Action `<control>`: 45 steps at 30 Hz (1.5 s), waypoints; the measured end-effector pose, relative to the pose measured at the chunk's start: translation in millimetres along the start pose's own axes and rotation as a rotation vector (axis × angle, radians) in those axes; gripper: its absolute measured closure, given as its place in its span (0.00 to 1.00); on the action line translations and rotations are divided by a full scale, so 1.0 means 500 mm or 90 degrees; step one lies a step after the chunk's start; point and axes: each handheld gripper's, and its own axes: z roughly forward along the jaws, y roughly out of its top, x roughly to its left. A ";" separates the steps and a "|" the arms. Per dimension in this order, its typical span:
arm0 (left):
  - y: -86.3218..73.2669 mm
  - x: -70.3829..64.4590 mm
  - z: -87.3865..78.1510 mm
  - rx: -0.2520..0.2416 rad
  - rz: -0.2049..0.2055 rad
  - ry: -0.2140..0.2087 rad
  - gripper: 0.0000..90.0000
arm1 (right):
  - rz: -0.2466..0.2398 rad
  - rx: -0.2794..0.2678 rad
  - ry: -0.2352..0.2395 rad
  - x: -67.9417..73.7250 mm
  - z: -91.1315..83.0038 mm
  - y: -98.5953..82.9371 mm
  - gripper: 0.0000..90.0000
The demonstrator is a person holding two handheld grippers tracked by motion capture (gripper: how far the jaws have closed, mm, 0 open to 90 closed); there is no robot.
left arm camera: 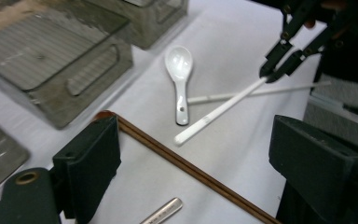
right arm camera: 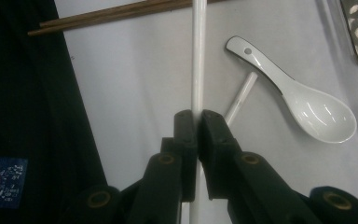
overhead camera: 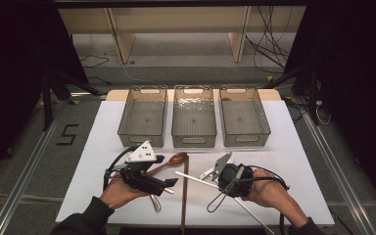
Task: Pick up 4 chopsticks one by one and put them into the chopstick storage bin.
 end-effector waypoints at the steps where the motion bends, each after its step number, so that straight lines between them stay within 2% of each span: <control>1: 0.003 -0.002 0.008 0.015 0.010 -0.009 0.19 | -0.009 0.000 -0.001 0.000 0.000 0.000 0.96; 6: 0.016 -0.015 0.048 0.079 0.058 -0.031 0.21 | -0.026 0.006 -0.009 0.009 -0.005 0.006 0.96; 7: 0.018 -0.018 0.054 0.083 0.067 -0.035 0.23 | -0.044 0.011 -0.008 0.008 -0.006 0.007 0.96; 8: 0.019 -0.019 0.059 0.090 0.075 -0.040 0.25 | -0.044 0.020 -0.006 0.010 -0.008 0.010 0.96; 9: 0.020 -0.021 0.065 0.098 0.081 -0.047 0.28 | -0.051 0.004 -0.011 0.012 -0.004 0.010 0.96; 10: 0.021 -0.023 0.071 0.108 0.093 -0.048 0.29 | -0.066 0.014 -0.008 0.010 -0.006 0.011 0.96; 11: 0.022 -0.024 0.075 0.121 0.106 -0.050 0.31 | -0.056 0.020 -0.008 0.014 -0.007 0.013 0.96; 13: 0.021 -0.026 0.082 0.134 0.123 -0.054 0.36 | -0.066 0.009 -0.006 0.016 -0.004 0.014 0.96; 14: 0.021 -0.027 0.085 0.139 0.127 -0.057 0.38 | -0.075 0.021 -0.004 0.017 -0.006 0.015 0.96; 15: 0.021 -0.028 0.087 0.142 0.134 -0.058 0.40 | -0.068 0.007 -0.006 0.020 -0.001 0.015 0.96; 16: 0.021 -0.029 0.089 0.144 0.137 -0.059 0.42 | -0.083 0.006 -0.004 0.019 0.000 0.015 0.96; 17: 0.021 -0.029 0.091 0.151 0.145 -0.060 0.44 | -0.083 0.019 0.000 0.020 -0.003 0.018 0.96; 20: 0.019 -0.033 0.098 0.166 0.163 -0.062 0.49 | -0.088 0.017 0.004 0.023 -0.002 0.019 0.96; 27: 0.017 -0.044 0.103 0.180 0.182 -0.083 0.64 | -0.103 0.019 0.014 0.030 0.000 0.021 0.96; 28: 0.017 -0.044 0.103 0.179 0.182 -0.085 0.66 | -0.113 0.013 0.015 0.028 0.001 0.021 0.96; 33: 0.013 -0.047 0.107 0.193 0.201 -0.096 0.75 | -0.108 0.018 0.022 0.036 0.001 0.021 0.96; 36: 0.009 -0.049 0.109 0.200 0.207 -0.103 0.81 | -0.126 0.013 0.017 0.036 0.000 0.022 0.96; 37: 0.008 -0.051 0.110 0.200 0.211 -0.103 0.83 | -0.125 -0.006 0.017 0.037 0.004 0.021 0.96; 40: 0.006 -0.053 0.110 0.205 0.227 -0.112 0.86 | -0.132 -0.002 0.014 0.039 0.005 0.020 0.95; 42: 0.005 -0.055 0.110 0.204 0.231 -0.121 0.88 | -0.140 0.010 0.024 0.037 0.003 0.020 0.95; 43: 0.004 -0.055 0.110 0.202 0.234 -0.127 0.89 | -0.126 0.010 0.018 0.037 0.002 0.018 0.93; 44: 0.003 -0.056 0.109 0.196 0.233 -0.135 0.91 | -0.117 -0.003 0.012 0.032 0.002 0.017 0.91; 45: 0.002 -0.057 0.109 0.193 0.235 -0.132 0.92 | -0.116 -0.009 0.014 0.026 -0.001 0.014 0.90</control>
